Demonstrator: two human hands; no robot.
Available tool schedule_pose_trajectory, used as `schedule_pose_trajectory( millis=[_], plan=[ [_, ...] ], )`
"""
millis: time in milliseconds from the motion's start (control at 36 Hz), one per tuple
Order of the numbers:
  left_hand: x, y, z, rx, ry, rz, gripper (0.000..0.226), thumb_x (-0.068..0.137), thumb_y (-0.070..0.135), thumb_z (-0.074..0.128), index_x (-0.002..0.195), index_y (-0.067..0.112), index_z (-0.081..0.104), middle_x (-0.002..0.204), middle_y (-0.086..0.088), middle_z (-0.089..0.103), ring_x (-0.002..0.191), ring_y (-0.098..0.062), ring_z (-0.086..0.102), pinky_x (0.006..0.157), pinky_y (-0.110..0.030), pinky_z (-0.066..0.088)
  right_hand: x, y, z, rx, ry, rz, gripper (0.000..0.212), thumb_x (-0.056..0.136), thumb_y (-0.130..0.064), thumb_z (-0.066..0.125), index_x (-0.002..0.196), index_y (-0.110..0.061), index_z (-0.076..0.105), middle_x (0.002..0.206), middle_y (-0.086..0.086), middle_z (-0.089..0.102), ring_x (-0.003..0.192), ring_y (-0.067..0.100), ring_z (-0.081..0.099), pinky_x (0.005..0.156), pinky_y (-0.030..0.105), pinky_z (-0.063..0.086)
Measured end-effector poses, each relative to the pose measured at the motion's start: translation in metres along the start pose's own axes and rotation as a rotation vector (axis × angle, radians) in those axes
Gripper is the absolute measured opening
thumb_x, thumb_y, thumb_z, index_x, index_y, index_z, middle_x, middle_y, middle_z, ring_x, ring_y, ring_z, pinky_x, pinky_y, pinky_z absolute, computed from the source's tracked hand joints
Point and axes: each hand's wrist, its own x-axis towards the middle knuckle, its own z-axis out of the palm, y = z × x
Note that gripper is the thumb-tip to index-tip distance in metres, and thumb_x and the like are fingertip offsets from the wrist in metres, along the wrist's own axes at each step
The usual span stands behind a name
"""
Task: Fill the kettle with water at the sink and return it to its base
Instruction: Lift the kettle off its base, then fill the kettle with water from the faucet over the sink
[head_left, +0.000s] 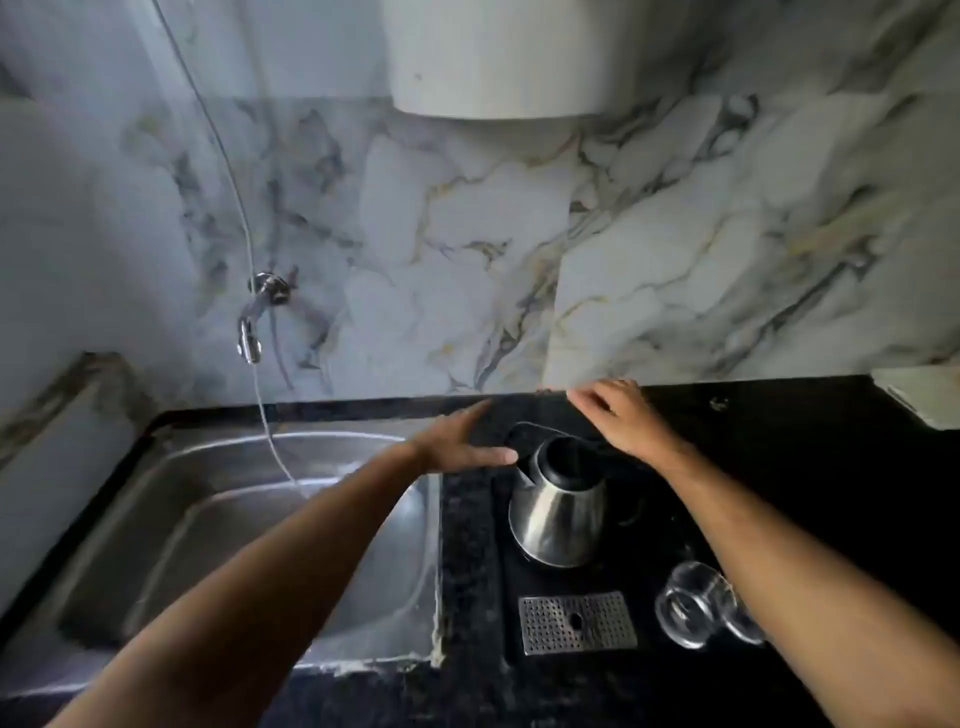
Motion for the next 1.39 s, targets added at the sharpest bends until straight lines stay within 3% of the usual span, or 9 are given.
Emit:
schedule_pose_trajectory(
  millis=[111,306,417,583,722,806,972,1111,1389],
  plan=[
    [0.007,-0.002,0.056,-0.166,-0.161,-0.101,0.117,0.061,0.055,0.085,0.153,0.015,0.024,0.154,-0.005,0.039,0.137,-0.023,0.042,0.116,-0.042,0.033,-0.033,0.043,-0.002,0.200,-0.089,0.361,0.083,0.082,-0.083,0.030,0.083,-0.012,0.072,0.085,0.006,0.075,0.090,0.025,0.068,0.085,0.040,0.049],
    [0.020,-0.029,0.122,-0.271,-0.155,-0.185,0.110,0.058,0.046,0.090,0.144,0.023,0.024,0.126,-0.005,0.052,0.120,-0.022,0.054,0.106,-0.043,0.045,-0.075,0.091,0.018,0.462,-0.191,0.749,0.100,0.064,-0.099,0.027,0.096,-0.017,0.076,0.112,0.008,0.072,0.106,0.024,0.063,0.100,0.039,0.043],
    [0.023,-0.036,0.133,-0.363,-0.089,-0.182,0.105,0.056,0.051,0.090,0.139,0.021,0.034,0.129,-0.007,0.055,0.122,-0.021,0.055,0.106,-0.046,0.045,-0.088,0.095,0.035,0.664,-0.124,0.717,0.076,0.077,-0.090,0.032,0.066,-0.027,0.074,0.077,-0.008,0.070,0.082,0.012,0.064,0.096,0.037,0.043],
    [0.024,-0.035,0.131,-0.536,-0.044,-0.138,0.078,0.074,0.023,0.085,0.136,0.010,0.039,0.135,-0.013,0.056,0.119,-0.017,0.058,0.093,-0.027,0.054,-0.074,0.080,0.045,0.995,0.032,0.735,0.073,0.075,-0.085,0.046,0.050,-0.017,0.060,0.041,0.001,0.051,0.037,0.017,0.045,0.042,0.027,0.036],
    [0.024,-0.017,0.089,-0.563,0.072,-0.096,0.072,0.071,0.030,0.086,0.128,0.017,0.044,0.130,-0.007,0.057,0.118,-0.018,0.058,0.087,-0.025,0.055,-0.031,0.063,0.038,1.058,0.136,0.669,0.067,0.080,-0.074,0.048,0.055,-0.013,0.051,0.037,0.005,0.041,0.034,0.020,0.033,0.039,0.031,0.025],
    [0.018,-0.008,0.053,-0.527,0.194,-0.049,0.101,0.070,0.032,0.088,0.148,0.036,0.024,0.141,0.009,0.042,0.126,-0.009,0.048,0.097,-0.026,0.045,-0.002,0.040,0.038,1.095,0.145,0.674,0.066,0.072,-0.080,0.051,0.044,-0.020,0.049,0.035,0.003,0.040,0.031,0.019,0.033,0.036,0.026,0.024],
    [-0.010,0.004,-0.011,0.156,0.650,0.107,0.082,0.070,0.062,0.074,0.136,0.020,0.049,0.156,-0.012,0.033,0.146,-0.025,0.025,0.116,-0.043,0.027,0.039,-0.023,0.074,1.107,0.069,0.685,0.069,0.066,-0.083,0.053,0.039,-0.020,0.048,0.037,0.004,0.043,0.033,0.019,0.035,0.039,0.028,0.024],
    [-0.022,-0.010,-0.031,0.332,0.634,-0.142,0.071,0.073,0.054,0.077,0.131,0.017,0.057,0.161,-0.009,0.024,0.151,-0.030,0.005,0.118,-0.054,0.020,0.044,-0.075,0.109,1.139,0.030,0.707,0.065,0.063,-0.081,0.057,0.052,-0.018,0.049,0.041,0.001,0.046,0.034,0.016,0.041,0.036,0.022,0.028],
    [-0.062,-0.092,-0.084,0.297,0.637,-0.160,0.068,0.076,0.032,0.080,0.132,0.007,0.052,0.158,-0.016,0.024,0.142,-0.036,0.029,0.113,-0.051,0.029,0.054,-0.161,0.194,1.081,-0.012,0.719,0.068,0.073,-0.080,0.050,0.041,-0.020,0.050,0.035,-0.003,0.046,0.031,0.011,0.045,0.034,0.020,0.031]
  ],
)
